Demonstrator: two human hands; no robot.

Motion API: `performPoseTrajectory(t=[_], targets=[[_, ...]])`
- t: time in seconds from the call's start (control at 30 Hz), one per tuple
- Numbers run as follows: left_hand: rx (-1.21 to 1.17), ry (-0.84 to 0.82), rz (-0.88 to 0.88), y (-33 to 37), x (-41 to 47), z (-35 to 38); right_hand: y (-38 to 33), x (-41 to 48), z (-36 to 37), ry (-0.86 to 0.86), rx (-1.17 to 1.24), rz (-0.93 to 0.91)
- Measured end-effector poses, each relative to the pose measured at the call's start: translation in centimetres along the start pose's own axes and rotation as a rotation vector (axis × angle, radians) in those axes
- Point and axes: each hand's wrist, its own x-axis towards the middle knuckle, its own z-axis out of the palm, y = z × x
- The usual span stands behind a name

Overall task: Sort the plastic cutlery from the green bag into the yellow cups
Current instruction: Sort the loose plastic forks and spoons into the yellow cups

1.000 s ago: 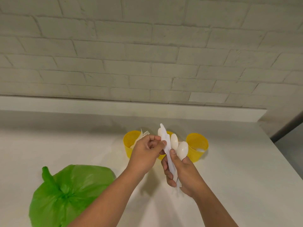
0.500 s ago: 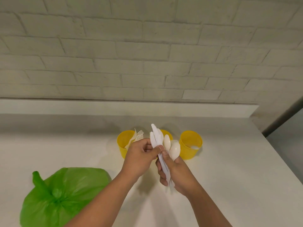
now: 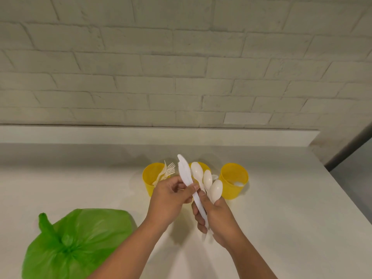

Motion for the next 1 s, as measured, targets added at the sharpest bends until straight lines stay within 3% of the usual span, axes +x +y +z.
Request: performPoseTrajectory(t=[0.3, 0.57, 1.0], targets=[[0.324, -0.017, 0.324, 1.1, 0.3, -0.7, 0.7, 0.0, 0.3, 0.043, 0.068, 0.066], [0.324, -0.006, 0.285, 1.7, 0.4, -0.4, 0.4, 0.1, 0.1, 0.095, 0.054, 0.052], [0.065, 0.068, 0.204, 2.1, 0.3, 1.9, -1.6, 1.2, -1.2, 0.21, -0.072, -0.077]])
